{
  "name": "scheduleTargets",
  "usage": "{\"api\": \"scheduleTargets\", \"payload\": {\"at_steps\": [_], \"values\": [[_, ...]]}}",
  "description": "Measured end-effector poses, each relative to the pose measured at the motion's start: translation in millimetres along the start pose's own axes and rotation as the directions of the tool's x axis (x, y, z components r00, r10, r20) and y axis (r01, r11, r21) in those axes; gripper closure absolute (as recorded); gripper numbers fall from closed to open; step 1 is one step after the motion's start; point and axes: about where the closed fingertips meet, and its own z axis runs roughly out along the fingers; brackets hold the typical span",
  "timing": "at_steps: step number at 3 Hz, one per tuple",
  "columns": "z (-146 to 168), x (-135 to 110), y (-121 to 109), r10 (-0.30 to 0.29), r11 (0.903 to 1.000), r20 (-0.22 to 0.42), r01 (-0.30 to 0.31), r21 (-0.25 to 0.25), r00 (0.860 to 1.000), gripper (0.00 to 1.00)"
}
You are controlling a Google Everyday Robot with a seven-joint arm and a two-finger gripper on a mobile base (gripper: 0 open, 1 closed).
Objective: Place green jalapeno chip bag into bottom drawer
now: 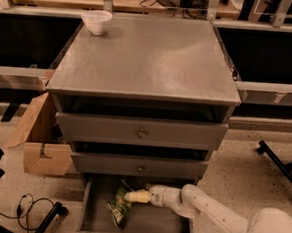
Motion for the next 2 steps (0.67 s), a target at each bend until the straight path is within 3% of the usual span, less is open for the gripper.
{"api": "scheduleTargets", "payload": {"at_steps": [1, 2], "values": [[-40, 36, 29, -0.008, 0.9996, -0.149, 0.004, -0.027, 0.989, 0.00], [-96, 67, 57, 0.033, 0.9994, -0.330, -0.027, 0.022, 0.944, 0.00]]}}
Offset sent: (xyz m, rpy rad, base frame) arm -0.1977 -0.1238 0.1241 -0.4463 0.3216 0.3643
